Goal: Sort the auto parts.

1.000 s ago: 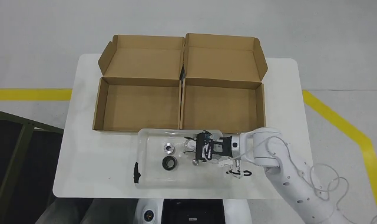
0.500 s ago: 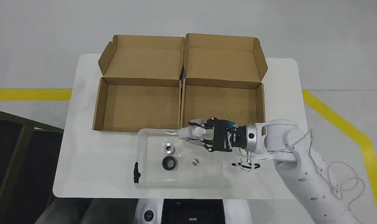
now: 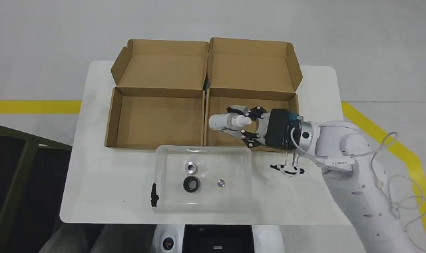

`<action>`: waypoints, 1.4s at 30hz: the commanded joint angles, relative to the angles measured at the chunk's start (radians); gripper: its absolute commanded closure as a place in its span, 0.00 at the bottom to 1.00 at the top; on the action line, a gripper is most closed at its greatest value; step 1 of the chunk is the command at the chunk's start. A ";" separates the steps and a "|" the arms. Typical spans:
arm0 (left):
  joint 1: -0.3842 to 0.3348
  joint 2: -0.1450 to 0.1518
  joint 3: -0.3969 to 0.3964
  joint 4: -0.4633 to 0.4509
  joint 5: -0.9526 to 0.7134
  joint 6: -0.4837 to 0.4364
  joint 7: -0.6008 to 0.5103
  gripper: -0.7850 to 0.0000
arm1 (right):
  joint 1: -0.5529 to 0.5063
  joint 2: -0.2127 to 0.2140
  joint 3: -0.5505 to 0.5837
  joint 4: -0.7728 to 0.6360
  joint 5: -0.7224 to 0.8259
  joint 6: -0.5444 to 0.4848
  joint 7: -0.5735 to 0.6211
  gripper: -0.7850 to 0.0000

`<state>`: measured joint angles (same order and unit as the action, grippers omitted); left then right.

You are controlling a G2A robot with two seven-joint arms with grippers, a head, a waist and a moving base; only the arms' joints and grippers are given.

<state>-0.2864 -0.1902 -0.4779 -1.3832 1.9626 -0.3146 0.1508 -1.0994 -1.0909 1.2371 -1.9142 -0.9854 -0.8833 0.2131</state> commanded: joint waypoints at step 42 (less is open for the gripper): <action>0.000 0.000 0.000 0.000 0.000 0.000 0.000 0.00 | 0.231 -0.031 -0.197 0.353 -0.021 0.064 0.143 1.00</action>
<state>-0.2864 -0.1902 -0.4779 -1.3832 1.9626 -0.3146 0.1508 -0.8763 -1.1210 1.0461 -1.5705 -1.0007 -0.8219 0.3502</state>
